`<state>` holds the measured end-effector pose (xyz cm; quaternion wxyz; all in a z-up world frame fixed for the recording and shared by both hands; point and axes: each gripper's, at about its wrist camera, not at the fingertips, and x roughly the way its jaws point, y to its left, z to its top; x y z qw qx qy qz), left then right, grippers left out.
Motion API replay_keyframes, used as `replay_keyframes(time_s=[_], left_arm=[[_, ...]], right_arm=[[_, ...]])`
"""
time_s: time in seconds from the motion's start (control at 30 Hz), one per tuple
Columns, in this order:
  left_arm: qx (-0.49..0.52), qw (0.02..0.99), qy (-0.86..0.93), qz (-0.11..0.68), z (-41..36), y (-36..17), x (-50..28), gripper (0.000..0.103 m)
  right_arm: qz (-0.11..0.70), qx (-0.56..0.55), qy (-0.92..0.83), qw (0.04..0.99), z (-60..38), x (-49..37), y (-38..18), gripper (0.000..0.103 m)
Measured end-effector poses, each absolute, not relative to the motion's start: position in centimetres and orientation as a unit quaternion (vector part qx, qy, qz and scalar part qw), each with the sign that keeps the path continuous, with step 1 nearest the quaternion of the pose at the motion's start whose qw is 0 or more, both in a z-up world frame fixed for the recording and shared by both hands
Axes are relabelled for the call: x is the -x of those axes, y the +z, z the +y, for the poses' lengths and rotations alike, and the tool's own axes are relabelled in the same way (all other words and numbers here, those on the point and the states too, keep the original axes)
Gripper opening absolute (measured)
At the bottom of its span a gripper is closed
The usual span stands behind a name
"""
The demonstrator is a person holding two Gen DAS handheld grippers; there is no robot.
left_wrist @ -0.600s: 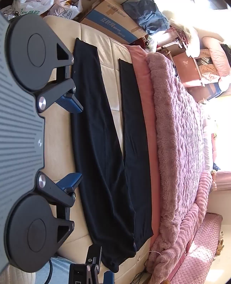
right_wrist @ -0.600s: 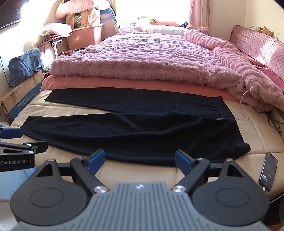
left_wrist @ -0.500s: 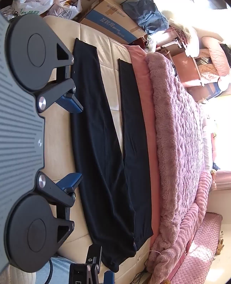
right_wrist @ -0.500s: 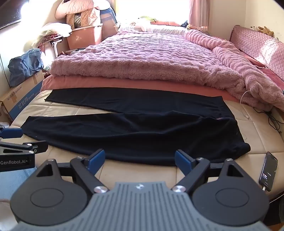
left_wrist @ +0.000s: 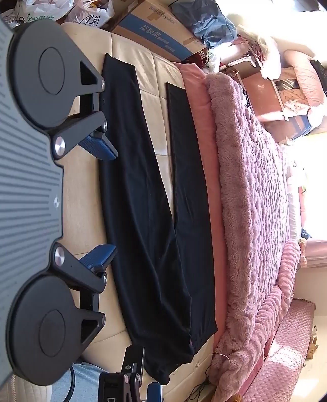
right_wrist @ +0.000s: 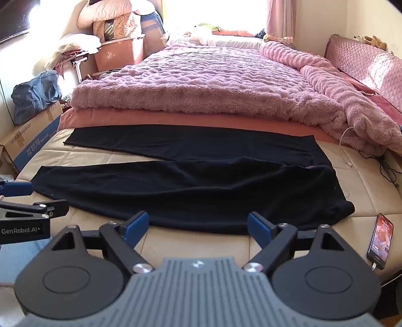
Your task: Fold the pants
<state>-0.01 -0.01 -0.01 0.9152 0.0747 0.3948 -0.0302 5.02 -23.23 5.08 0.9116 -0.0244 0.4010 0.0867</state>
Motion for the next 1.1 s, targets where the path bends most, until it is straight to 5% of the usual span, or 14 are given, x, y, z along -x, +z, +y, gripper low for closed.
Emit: replay_keyframes(time_s=[1.1], left_arm=[[-0.069,0.915,-0.022,0.397,0.19,-0.01,0.12,0.090]], right_arm=[[0.403,0.027,0.090,0.910,-23.04,-4.80,4.76,0.082]])
